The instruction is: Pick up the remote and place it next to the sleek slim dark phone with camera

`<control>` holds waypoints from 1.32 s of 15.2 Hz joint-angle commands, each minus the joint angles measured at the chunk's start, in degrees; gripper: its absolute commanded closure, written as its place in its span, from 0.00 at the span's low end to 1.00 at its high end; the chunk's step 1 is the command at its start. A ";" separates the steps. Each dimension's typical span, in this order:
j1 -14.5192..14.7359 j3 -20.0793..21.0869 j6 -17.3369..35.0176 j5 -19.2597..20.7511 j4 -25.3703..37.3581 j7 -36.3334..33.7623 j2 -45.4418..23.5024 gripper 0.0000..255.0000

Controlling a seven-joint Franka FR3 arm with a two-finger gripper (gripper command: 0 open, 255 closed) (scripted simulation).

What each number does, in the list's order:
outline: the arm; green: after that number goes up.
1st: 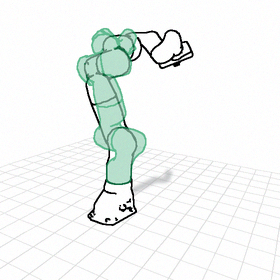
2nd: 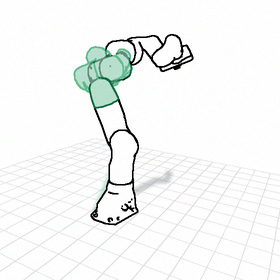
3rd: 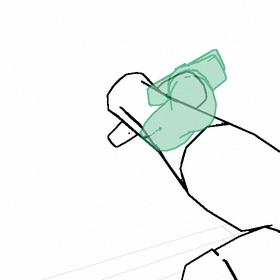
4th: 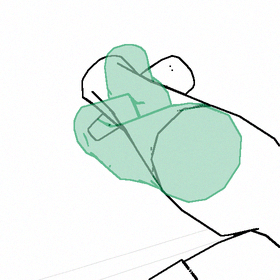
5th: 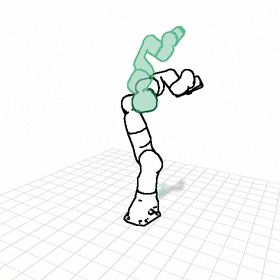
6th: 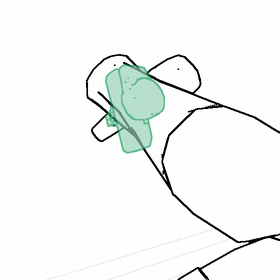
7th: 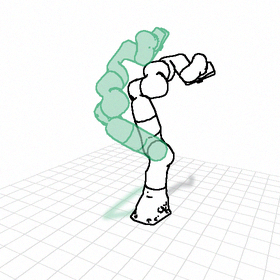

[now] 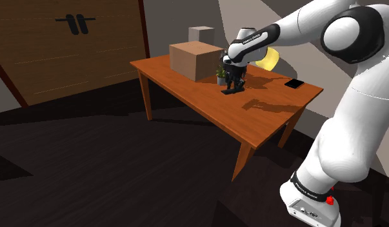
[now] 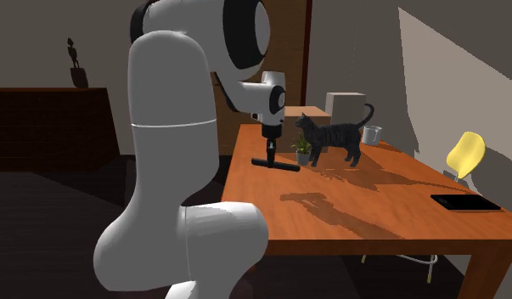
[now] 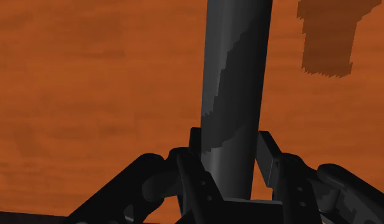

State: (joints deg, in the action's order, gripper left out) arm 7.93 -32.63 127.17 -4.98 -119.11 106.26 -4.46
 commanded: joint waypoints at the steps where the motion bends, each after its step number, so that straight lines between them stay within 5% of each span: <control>1: -1.35 -1.20 0.25 0.28 -1.15 2.52 0.95 1.00; 11: -8.68 -7.53 -0.47 -1.04 -1.48 16.92 1.24 1.00; 20: -16.91 -12.31 -3.15 -6.90 4.00 32.52 -4.49 1.00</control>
State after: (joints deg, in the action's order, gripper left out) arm -7.69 -44.40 124.73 -10.75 -116.45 136.40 -7.73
